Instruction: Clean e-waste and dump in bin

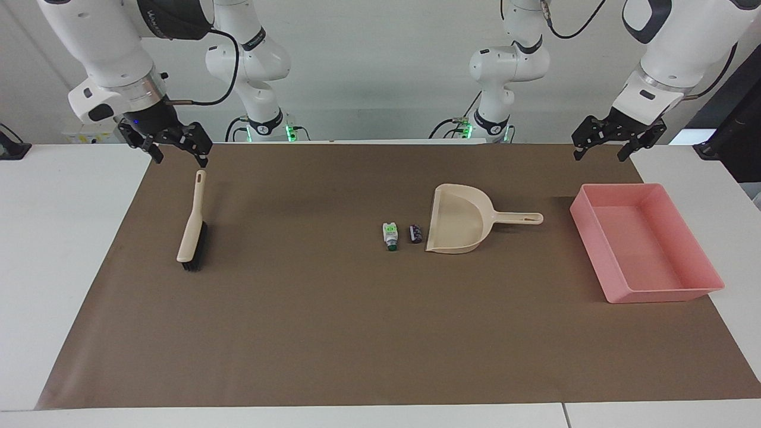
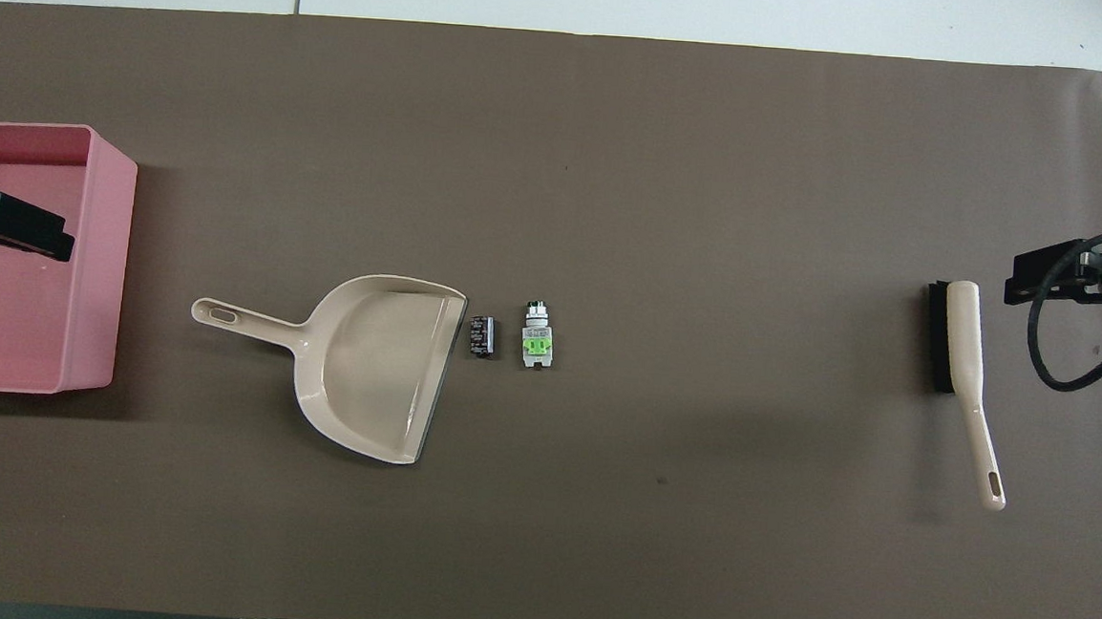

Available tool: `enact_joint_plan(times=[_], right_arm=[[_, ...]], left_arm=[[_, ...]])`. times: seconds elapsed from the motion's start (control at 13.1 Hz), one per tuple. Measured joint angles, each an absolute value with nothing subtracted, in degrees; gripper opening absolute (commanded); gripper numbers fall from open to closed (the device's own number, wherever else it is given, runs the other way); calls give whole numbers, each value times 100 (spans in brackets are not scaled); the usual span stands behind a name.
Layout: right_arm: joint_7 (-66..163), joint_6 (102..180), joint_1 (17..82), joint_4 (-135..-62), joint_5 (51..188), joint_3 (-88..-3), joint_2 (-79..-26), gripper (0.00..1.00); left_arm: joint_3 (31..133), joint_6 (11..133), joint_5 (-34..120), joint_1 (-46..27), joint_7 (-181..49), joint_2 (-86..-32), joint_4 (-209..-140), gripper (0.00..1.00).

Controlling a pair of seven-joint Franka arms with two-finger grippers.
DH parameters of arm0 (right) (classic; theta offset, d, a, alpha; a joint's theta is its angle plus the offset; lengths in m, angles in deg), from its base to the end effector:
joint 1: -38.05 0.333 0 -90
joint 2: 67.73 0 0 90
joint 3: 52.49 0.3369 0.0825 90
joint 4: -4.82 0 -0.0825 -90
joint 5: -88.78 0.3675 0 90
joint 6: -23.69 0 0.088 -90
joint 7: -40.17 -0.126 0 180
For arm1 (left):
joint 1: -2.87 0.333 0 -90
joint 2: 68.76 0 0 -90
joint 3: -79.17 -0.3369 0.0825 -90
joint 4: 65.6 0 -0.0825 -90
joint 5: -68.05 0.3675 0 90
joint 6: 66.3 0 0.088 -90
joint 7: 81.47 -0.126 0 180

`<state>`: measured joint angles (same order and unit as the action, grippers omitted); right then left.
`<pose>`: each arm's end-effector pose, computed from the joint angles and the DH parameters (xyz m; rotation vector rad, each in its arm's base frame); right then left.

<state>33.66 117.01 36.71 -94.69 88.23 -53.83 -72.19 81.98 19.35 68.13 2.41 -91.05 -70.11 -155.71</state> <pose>0.5129 -0.0256 0.5965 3.1225 -0.2497 -0.0469 0.5204 -0.0299 0.6316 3.1203 -0.3512 -0.0854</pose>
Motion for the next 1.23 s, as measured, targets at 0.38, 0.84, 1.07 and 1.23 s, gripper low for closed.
enact_joint_plan(times=[0.38, 0.84, 1.07, 1.23], right_arm=[[4135, 13024, 2982, -11654, 8823, -5408, -7771, 99], [4725, 14320, 2349, -13217, 8825, -5418, -7772, 99], [4785, 14685, 2270, -13646, 8869, -5418, -7775, 99], [4788, 14705, 2270, -13717, 8950, -5415, -7779, 95]], left_arm=[[8289, 2038, 6813, 131, -11436, -7165, -15928, 99], [8363, 2436, 6910, -12, -14994, -7363, -16490, 97], [8385, 3002, 7495, -454, -15449, -7453, -17103, 96], [8411, 3377, 7909, -750, -15437, -7450, -17614, 96]])
